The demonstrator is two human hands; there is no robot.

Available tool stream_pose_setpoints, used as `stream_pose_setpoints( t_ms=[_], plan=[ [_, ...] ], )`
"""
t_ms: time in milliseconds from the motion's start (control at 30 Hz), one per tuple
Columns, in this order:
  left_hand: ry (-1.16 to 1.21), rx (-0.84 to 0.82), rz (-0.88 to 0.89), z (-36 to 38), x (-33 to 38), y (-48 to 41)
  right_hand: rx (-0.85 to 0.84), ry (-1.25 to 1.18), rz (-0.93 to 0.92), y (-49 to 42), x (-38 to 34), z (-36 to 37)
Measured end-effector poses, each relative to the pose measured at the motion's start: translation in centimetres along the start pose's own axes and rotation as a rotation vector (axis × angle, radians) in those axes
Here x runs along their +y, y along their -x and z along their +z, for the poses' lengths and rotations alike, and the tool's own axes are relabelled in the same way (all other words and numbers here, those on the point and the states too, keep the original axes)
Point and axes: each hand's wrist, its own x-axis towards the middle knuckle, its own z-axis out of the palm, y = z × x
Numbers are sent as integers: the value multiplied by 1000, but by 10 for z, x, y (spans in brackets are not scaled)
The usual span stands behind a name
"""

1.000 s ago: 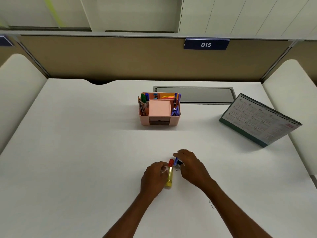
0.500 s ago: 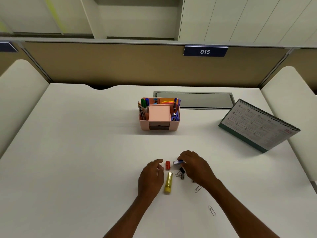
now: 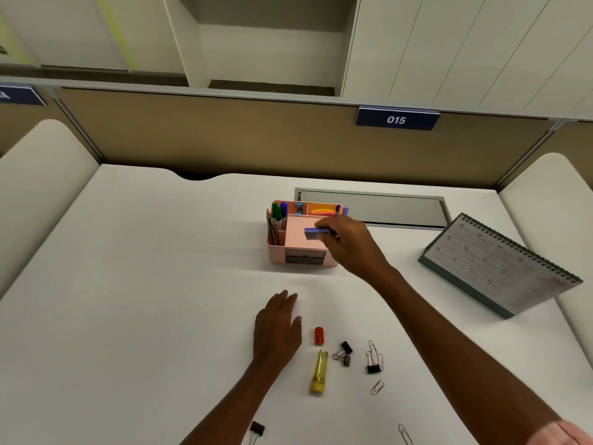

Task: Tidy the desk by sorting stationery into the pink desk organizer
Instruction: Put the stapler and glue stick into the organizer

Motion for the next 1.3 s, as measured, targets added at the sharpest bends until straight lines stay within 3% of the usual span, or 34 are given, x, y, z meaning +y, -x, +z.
stream_pose_setpoints(
  t_ms=[133, 267, 500, 1000, 1300],
  plan=[
    [-140, -65, 30, -3, 7, -4, 28, 142, -101, -64, -4, 4],
    [-133, -48, 52, 3, 2, -2, -8, 316, -215, -107, -4, 14],
    [-143, -6, 85, 12, -4, 2, -216, 544, -455, -150, 7, 32],
    [-140, -30, 39, 14, -2, 2, -405, 810, -619, -173, 13, 34],
    [-158, -20, 39, 17, -3, 2, -455, 941, -598, -166, 18, 43]
  ],
)
